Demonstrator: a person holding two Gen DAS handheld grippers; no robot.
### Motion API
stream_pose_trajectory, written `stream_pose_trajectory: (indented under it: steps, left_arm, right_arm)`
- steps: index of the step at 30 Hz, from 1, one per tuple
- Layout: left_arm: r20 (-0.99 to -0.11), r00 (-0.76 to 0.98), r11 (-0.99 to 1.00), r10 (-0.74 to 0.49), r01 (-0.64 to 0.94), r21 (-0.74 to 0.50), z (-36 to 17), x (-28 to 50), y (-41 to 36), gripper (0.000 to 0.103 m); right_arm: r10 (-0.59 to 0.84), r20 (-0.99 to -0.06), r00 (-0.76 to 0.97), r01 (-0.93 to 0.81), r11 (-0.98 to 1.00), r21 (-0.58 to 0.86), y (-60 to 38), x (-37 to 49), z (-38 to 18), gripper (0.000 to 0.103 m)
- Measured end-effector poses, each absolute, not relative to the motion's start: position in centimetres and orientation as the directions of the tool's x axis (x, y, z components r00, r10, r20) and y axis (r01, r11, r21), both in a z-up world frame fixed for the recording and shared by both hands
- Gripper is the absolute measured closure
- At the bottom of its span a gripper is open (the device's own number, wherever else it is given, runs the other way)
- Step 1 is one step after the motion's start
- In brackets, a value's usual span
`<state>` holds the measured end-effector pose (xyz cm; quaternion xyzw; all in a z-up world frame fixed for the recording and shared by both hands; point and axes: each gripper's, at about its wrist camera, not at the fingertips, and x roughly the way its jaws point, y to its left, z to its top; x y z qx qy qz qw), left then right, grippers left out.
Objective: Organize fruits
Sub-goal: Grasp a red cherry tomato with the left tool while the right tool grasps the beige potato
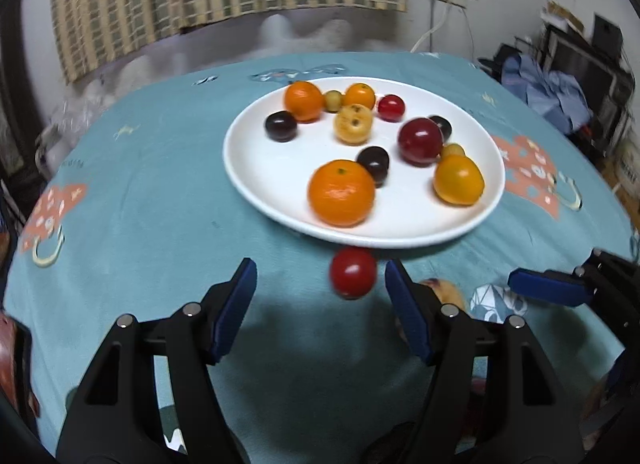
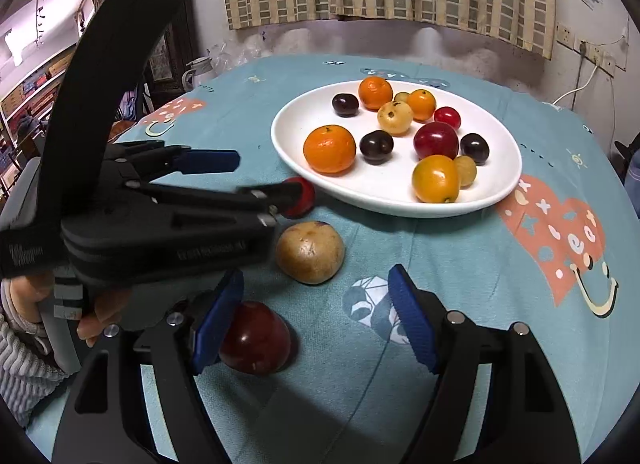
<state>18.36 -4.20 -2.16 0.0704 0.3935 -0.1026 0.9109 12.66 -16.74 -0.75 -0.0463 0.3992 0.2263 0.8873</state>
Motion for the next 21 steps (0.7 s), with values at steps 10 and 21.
stream_pose_trajectory:
  steps: [10, 21]
  left_arm:
    - [-0.775, 0.593, 0.955, -0.221, 0.293, -0.048, -3.3, 19.9, -4.5, 0.076]
    - [-0.736, 0.665, 0.981, -0.127, 0.195, 0.007, -1.8, 18.6, -1.7, 0.076]
  right_arm:
    - [0.364, -0.734, 0.573, -0.421, 0.900, 0.119, -16.9, 13.1, -0.9, 0.028]
    - [0.339, -0.755, 0.562, -0.399, 0.910, 0.112, -15.1, 15.6, -1.6, 0.043]
